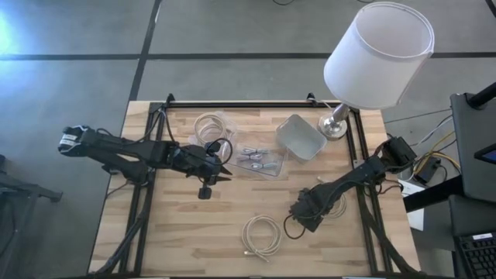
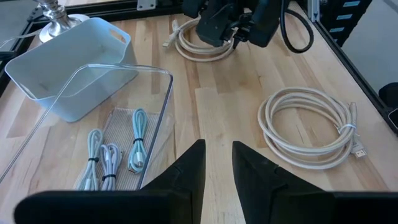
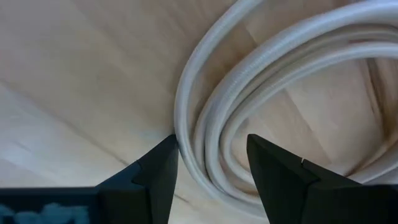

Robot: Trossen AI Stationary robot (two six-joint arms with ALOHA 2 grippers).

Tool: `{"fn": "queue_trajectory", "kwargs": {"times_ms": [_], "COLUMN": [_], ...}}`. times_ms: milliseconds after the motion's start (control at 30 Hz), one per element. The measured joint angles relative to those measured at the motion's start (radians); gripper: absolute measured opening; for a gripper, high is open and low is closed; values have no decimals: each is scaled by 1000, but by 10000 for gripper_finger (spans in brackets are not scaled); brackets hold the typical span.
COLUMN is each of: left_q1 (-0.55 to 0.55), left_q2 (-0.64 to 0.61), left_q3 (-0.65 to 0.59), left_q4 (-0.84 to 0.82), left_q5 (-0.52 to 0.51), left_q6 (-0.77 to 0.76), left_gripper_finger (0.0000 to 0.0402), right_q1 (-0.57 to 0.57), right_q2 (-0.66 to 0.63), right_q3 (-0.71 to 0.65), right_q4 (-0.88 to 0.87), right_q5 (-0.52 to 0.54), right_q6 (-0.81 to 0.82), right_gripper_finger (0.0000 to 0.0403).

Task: Pick & Place USB Port
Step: Put the brown USB cable into the gray bin

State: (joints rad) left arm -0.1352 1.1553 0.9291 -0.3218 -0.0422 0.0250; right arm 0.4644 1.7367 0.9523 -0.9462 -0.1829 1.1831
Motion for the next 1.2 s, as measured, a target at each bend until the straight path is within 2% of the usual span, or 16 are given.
{"fn": "queue_trajectory", "kwargs": {"times_ms": [200, 533, 733, 900, 1200], "left_q1": [0, 0, 0, 0, 0], "left_q2": [0, 0, 0, 0, 0], "left_q3": [0, 0, 0, 0, 0], "left_q4": [0, 0, 0, -1, 0], "left_q5": [0, 0, 0, 0, 0], "left_q6": [0, 0, 0, 3, 4], "left_gripper_finger": [80, 80, 80, 80, 80], "right_q1": [0, 0, 0, 0, -21], "right_q2": [-2, -3, -18, -52, -113], "right_q3": [-20, -14, 53, 159, 369], "right_q4": [24, 77, 94, 61, -160], "right_q5": [-4, -8, 28, 156, 584], "right_q6": [-1, 16, 21, -24, -135], "right_gripper_finger": [166, 48, 29, 27, 25]}}
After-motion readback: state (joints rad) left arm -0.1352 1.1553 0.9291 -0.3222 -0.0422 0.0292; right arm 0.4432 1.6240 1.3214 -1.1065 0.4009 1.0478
